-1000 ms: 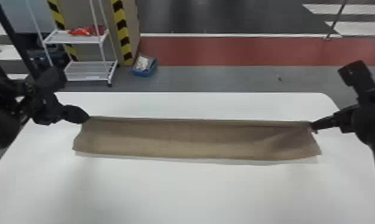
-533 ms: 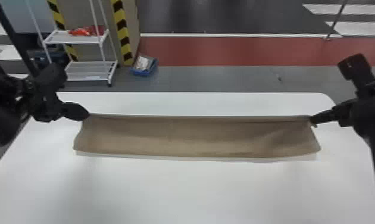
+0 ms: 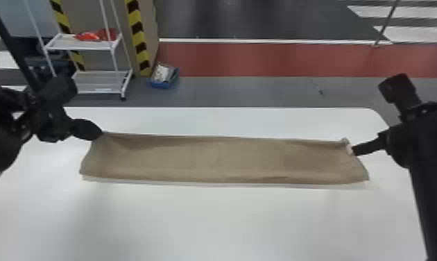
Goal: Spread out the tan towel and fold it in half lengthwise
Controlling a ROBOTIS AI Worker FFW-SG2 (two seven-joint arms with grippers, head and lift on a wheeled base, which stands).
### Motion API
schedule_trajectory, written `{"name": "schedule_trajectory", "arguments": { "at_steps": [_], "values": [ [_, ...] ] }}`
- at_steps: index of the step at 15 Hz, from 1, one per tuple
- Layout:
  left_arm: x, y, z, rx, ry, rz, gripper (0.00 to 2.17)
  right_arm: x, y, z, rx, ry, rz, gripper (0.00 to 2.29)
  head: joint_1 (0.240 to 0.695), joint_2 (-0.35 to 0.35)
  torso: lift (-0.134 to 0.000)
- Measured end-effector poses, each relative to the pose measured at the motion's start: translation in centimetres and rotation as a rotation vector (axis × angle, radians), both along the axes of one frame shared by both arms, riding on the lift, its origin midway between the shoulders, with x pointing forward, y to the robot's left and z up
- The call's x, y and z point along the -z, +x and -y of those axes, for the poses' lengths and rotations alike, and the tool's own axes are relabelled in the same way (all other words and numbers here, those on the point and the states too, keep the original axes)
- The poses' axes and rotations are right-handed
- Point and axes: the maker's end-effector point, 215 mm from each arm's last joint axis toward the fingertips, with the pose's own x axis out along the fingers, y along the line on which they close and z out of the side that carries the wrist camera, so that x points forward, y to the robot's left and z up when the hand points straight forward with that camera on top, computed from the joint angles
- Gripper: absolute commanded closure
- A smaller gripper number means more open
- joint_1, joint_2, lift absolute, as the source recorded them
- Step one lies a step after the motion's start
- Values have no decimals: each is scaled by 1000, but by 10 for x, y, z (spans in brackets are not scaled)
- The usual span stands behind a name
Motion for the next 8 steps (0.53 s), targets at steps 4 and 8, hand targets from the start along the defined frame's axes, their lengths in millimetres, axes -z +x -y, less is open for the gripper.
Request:
{"name": "schedule_trajectory", "arguments": {
  "at_steps": [4,8],
  "values": [
    [-7,11,-6,-55,-25,91,-2,10,-11,5,11,4,-13,80,695,-22,-125],
    [-11,6,-10,-72,-53,117,66,8,-17,10,24,17,0,80,695,-23,-125]
  ]
}}
